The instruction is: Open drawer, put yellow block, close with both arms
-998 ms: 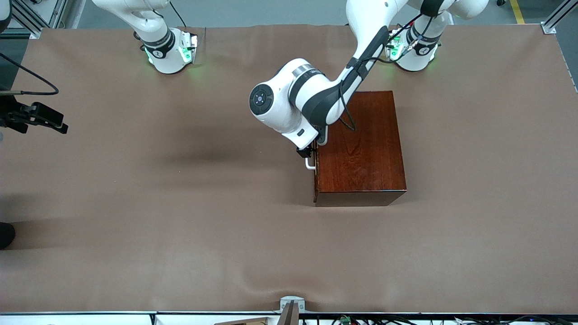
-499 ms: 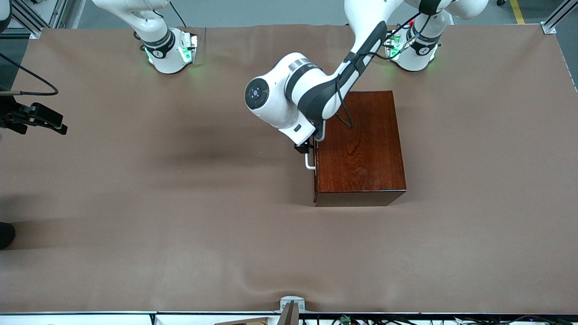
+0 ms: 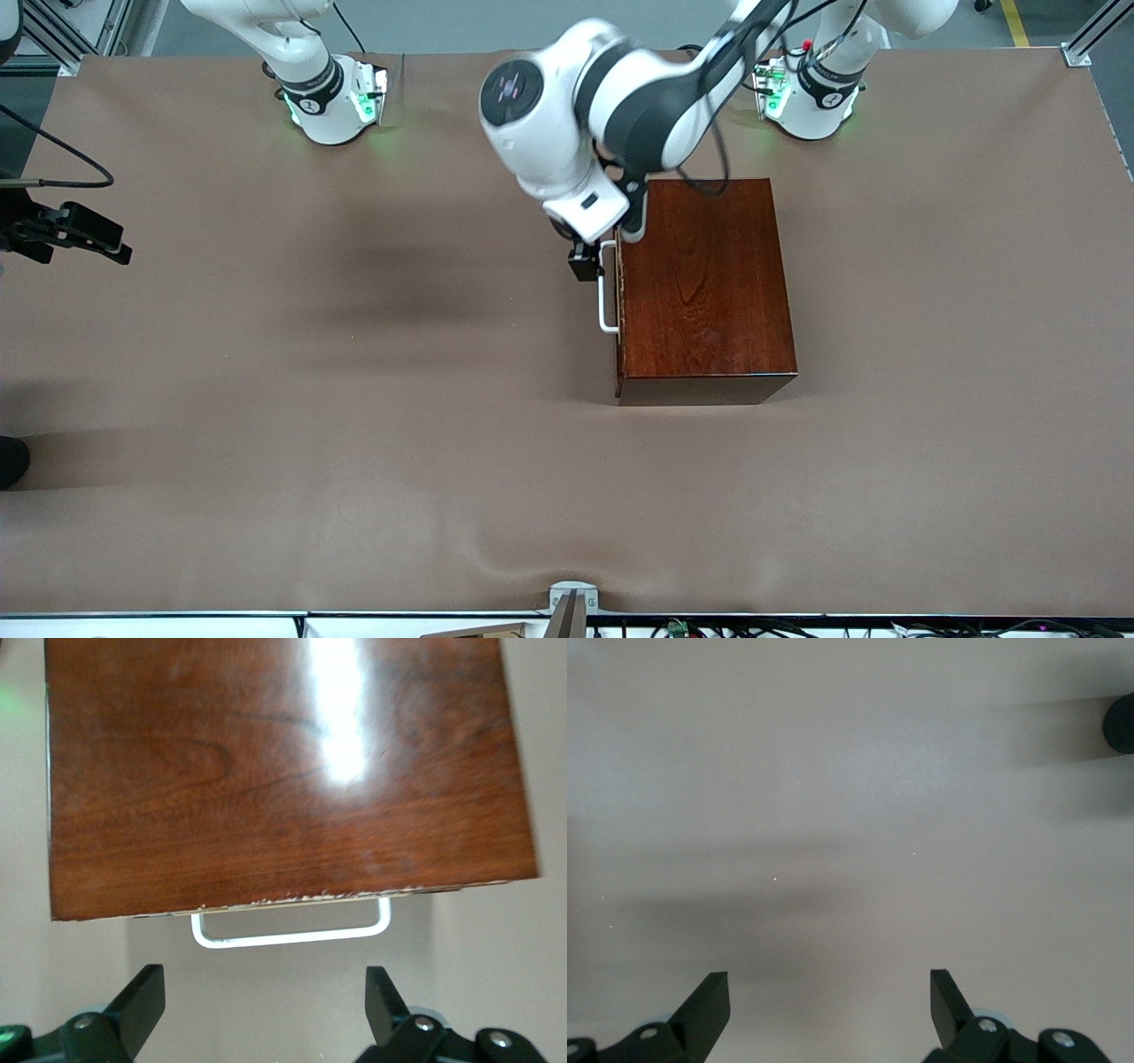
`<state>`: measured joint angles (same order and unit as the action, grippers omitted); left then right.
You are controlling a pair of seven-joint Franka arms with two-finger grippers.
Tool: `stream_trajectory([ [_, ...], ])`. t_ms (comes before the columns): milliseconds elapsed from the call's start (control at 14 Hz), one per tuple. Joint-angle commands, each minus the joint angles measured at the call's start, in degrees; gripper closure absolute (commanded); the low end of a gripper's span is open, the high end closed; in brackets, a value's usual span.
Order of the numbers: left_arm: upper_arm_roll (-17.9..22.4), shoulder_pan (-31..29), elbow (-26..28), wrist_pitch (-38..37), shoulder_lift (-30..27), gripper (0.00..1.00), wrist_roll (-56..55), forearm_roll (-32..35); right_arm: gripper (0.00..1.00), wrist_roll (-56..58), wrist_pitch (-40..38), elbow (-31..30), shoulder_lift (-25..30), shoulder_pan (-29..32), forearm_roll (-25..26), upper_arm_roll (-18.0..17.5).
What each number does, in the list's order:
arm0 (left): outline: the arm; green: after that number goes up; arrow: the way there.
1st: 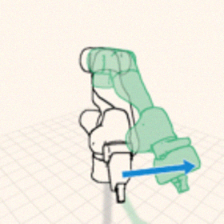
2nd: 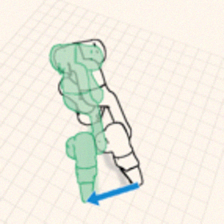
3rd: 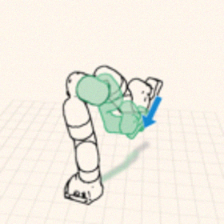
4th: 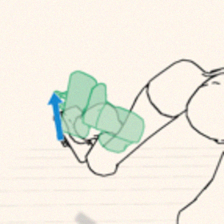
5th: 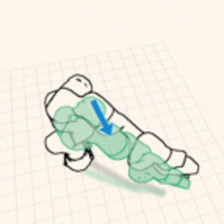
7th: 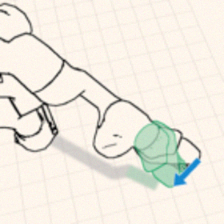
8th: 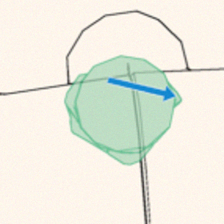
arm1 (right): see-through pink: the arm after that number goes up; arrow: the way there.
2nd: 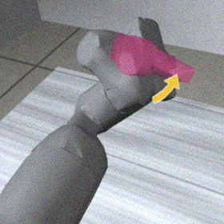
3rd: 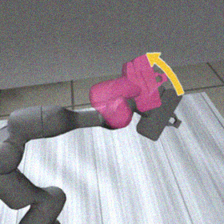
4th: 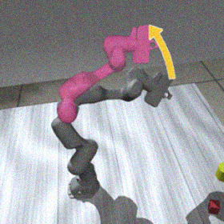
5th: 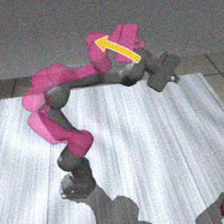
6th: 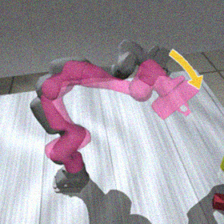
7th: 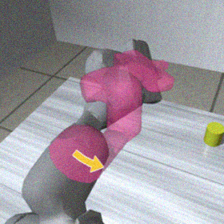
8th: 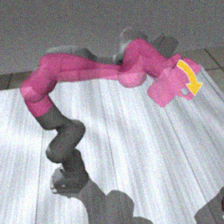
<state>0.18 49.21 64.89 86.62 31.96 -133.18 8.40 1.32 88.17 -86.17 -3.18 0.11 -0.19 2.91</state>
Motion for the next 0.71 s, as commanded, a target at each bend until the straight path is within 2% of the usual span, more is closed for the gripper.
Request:
stream_trajectory([
  [0, 0.0, -3.8, 0.8, -0.7, -3.6, 0.00, 4.8, 0.1, 0.00, -0.4, 0.4, -1.2, 1.2, 0.3, 0.1, -0.3],
  [214, -0.1, -9.4, 1.5, -0.7, -5.9, 0.00, 12.0, -0.9, 0.00, -0.4, 0.3, -1.2, 1.2, 0.3, 0.0, -0.3],
  [642, -0.3, -21.0, 2.0, -0.7, -7.1, 0.00, 28.9, -2.4, 0.00, -0.4, 0.5, -1.2, 1.2, 0.3, 0.1, -0.3],
])
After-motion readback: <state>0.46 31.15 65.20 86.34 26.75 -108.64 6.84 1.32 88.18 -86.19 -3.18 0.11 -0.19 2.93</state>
